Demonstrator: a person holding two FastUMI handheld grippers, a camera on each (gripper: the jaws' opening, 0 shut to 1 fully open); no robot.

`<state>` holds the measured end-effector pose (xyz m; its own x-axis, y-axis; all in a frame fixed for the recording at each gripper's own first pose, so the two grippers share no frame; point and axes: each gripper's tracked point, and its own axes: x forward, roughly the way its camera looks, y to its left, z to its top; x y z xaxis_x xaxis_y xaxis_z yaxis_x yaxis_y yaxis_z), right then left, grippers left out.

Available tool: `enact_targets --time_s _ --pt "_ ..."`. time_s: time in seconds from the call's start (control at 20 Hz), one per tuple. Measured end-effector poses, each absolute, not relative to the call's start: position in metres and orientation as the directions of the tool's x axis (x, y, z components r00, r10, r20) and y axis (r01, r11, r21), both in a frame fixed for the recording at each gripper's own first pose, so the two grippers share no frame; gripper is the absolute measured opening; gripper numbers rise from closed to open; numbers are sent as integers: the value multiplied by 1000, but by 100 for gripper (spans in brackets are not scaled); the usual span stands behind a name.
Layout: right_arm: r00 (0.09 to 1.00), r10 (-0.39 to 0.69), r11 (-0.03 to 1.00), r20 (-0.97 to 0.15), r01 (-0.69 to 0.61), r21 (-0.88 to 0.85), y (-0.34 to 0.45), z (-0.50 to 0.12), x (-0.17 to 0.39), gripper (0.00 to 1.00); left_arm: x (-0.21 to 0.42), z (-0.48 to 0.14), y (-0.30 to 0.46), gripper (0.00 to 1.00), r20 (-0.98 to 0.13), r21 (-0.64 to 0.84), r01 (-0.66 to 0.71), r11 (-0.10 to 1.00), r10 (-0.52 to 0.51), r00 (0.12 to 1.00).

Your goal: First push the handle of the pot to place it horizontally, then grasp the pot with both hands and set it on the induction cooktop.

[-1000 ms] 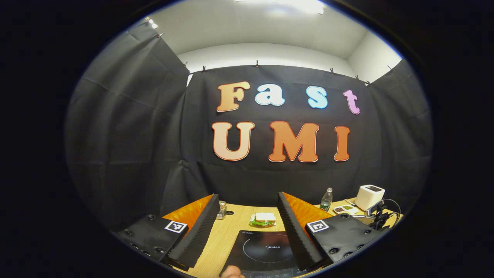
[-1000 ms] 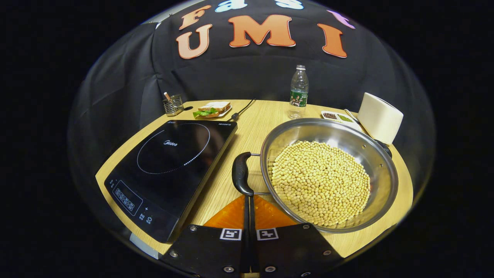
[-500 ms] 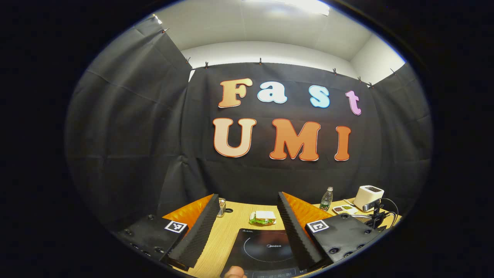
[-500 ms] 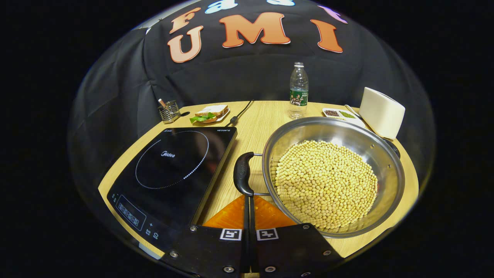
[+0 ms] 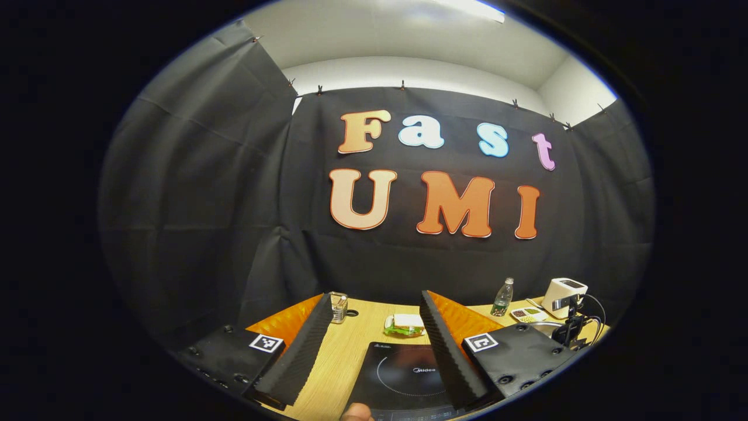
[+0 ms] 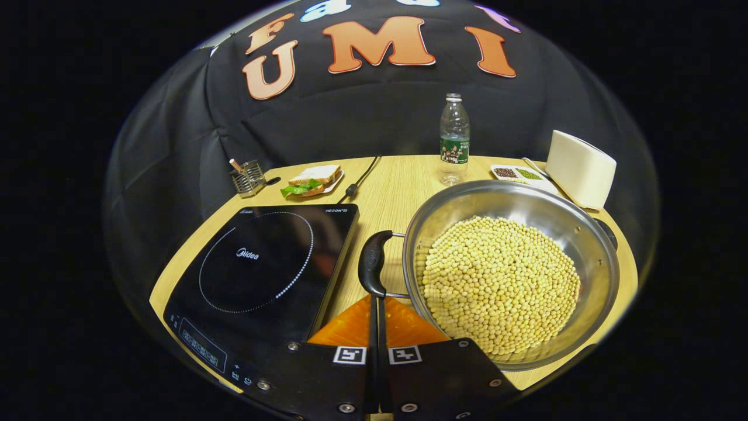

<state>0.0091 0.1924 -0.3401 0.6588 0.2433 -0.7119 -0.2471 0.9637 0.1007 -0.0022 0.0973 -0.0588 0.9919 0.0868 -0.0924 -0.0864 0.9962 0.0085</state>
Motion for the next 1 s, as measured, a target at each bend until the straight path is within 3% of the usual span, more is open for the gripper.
enact_targets --time_s 0.5,0.75,1.0 --pt "650 266 955 -711 -276 105 202 -335 14 0 5 -73 66 98 -123 -6 -35 999 34 992" --pt "704 295 952 -646 -278 131 183 -295 7 0 5 -80 22 97 -129 -7 37 999 -38 991" --pt "772 235 971 -591 -210 111 128 -264 9 0 8 -94 -26 97 -154 -9 105 994 -105 982"
